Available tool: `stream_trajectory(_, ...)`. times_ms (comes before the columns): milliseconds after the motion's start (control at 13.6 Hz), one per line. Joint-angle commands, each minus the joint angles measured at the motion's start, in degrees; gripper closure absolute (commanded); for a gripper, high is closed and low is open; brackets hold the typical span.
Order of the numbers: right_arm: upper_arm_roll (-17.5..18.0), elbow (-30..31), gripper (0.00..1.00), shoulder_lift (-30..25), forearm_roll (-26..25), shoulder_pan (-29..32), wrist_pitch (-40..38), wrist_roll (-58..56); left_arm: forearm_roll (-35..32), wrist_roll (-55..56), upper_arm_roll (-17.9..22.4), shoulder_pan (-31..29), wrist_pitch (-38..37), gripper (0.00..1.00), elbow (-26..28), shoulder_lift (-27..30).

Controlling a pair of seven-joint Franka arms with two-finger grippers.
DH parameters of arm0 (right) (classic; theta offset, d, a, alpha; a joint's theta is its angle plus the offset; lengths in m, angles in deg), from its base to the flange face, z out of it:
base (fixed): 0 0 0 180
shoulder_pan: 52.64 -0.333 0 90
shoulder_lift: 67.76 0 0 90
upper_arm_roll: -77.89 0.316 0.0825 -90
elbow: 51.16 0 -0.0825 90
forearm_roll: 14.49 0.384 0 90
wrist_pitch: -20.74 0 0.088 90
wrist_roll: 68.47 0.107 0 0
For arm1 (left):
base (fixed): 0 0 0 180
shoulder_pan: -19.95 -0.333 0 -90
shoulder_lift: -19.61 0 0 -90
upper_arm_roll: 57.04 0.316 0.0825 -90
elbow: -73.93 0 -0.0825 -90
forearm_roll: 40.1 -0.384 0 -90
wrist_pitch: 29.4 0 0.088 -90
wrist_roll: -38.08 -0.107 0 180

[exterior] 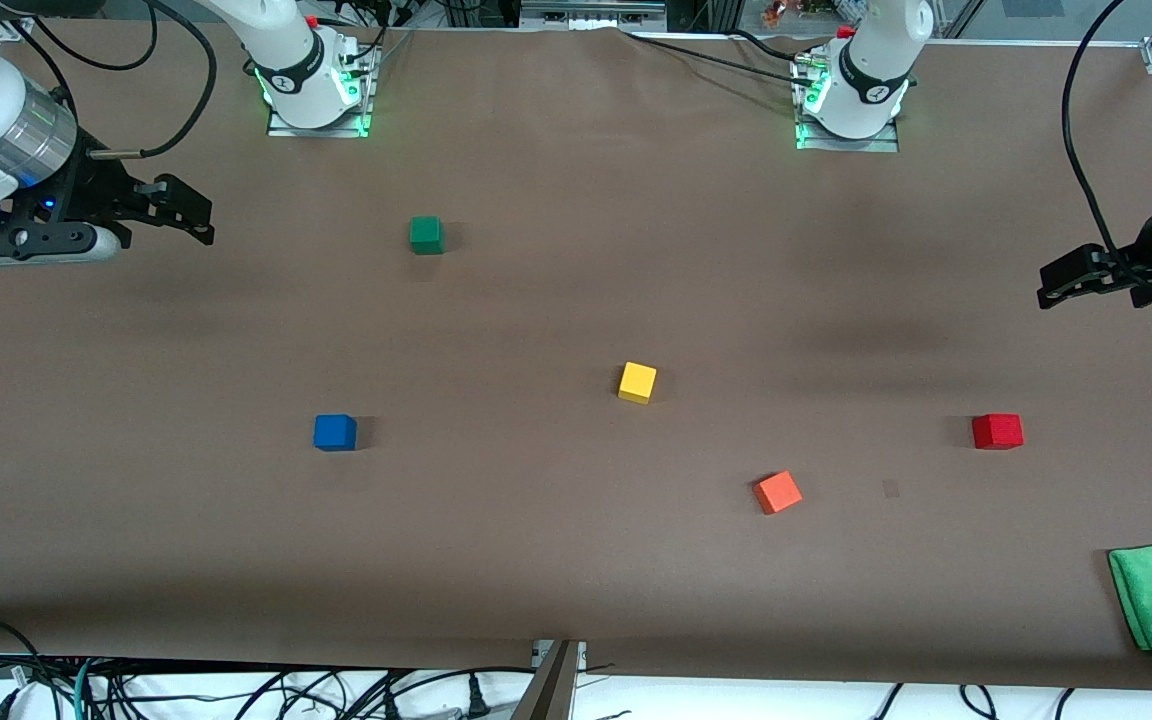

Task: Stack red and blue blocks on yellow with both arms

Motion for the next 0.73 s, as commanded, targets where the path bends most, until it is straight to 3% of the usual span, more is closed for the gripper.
stream_trajectory(0, 0.0, -2.1, 0.00, 1.5, -1.1, -0.3, -1.6, -0.5, 0.8, 0.1, 0.4, -0.1, -0.1, 0.00, -0.1, 0.2)
stream_trajectory(220, 0.1, -3.5, 0.00, 3.4, -1.8, -0.3, -1.6, -0.5, 0.6, -0.2, 0.5, -0.1, 0.2, 0.00, -0.4, -2.2)
stream_trajectory(367, 0.1, -4.5, 0.00, 4.2, -5.1, -1.8, -1.2, -0.3, 0.3, -0.5, 0.6, -0.5, 0.7, 0.00, -0.4, -5.7)
stream_trajectory(660, 0.5, -5.5, 0.00, 4.4, -4.9, -2.9, -1.1, 0.6, -3.4, -0.7, 0.7, -2.3, 10.0, 0.00, 0.8, -13.6)
